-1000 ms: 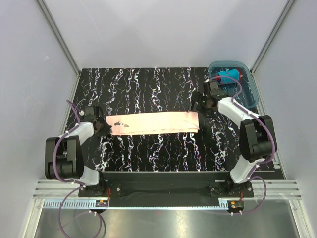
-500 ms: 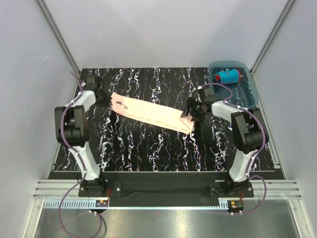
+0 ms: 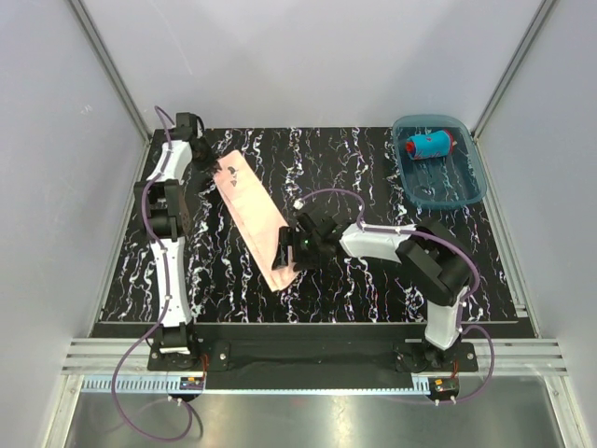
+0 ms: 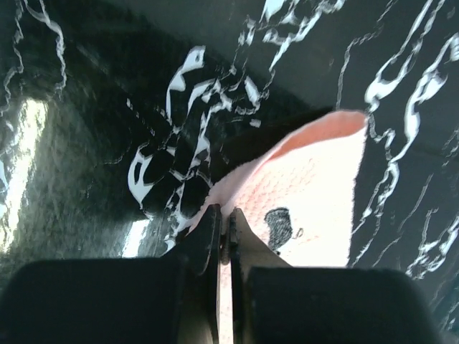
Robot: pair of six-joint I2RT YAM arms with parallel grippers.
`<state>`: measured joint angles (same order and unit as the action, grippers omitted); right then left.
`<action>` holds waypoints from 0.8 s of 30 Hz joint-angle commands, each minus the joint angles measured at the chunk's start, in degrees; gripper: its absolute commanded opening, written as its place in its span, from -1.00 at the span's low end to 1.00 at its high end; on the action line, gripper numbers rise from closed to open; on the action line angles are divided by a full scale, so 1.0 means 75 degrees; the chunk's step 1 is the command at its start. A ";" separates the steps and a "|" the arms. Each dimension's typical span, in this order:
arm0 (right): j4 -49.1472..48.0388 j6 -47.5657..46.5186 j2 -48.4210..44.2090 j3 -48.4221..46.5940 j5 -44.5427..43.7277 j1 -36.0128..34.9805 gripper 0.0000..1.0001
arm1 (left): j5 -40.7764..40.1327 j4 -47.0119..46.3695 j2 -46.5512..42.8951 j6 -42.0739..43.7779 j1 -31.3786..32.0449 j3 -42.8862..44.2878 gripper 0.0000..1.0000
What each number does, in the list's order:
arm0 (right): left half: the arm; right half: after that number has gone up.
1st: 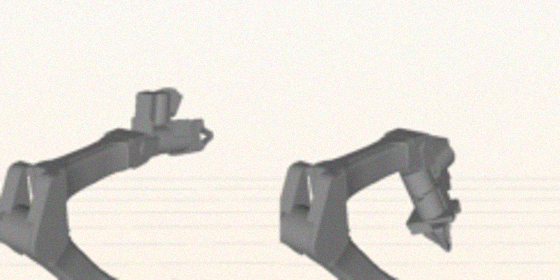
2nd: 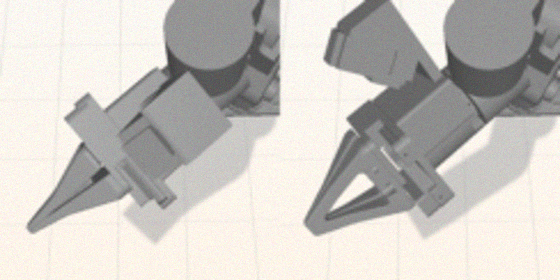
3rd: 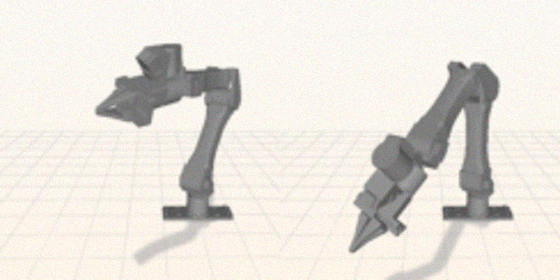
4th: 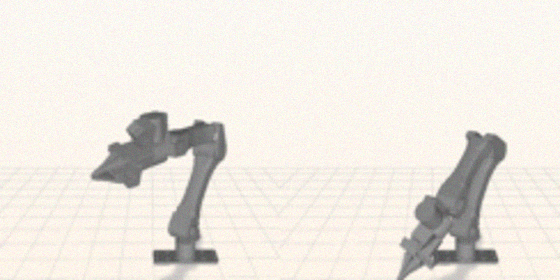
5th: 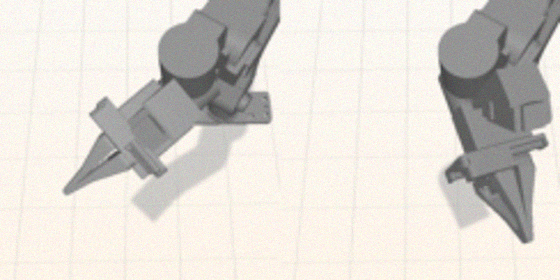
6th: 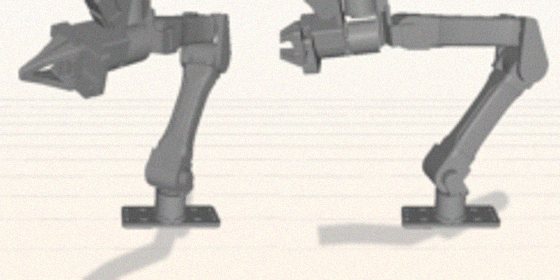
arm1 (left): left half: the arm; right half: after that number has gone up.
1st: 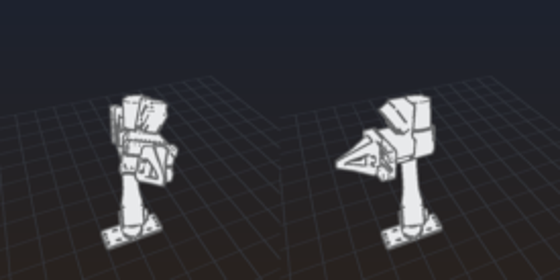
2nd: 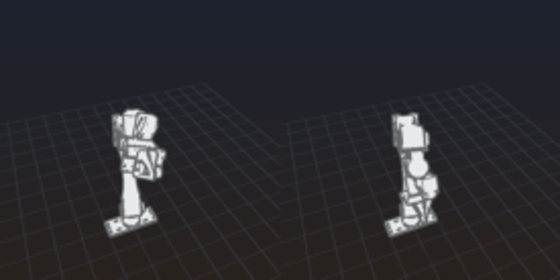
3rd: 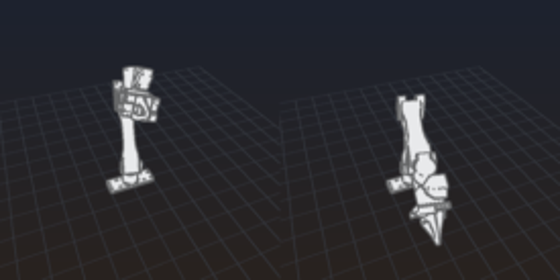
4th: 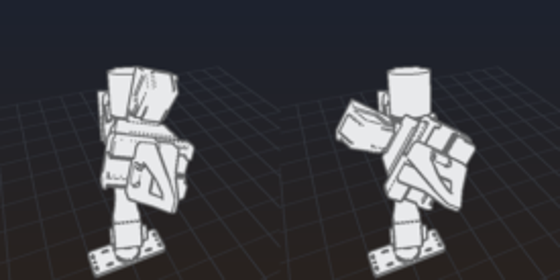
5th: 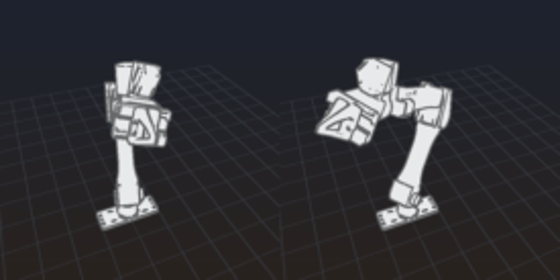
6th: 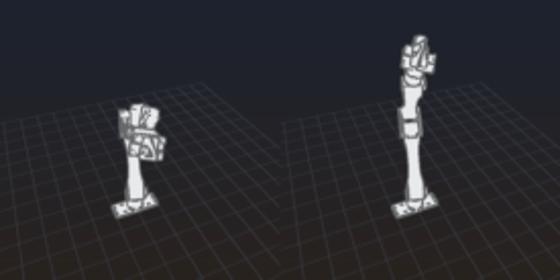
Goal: Roll the towels
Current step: Fold the towel
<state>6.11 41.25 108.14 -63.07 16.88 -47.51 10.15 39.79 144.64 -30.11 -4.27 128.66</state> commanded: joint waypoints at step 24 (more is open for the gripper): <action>0.2856 0.1961 -0.5077 0.3063 -0.2065 -0.0287 0.99 | 0.0062 -0.1565 -0.6847 0.0663 0.0964 -0.5242 0.96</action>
<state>29.36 50.11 72.20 -46.11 2.42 -49.50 8.19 36.10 106.04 -24.16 -1.74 99.94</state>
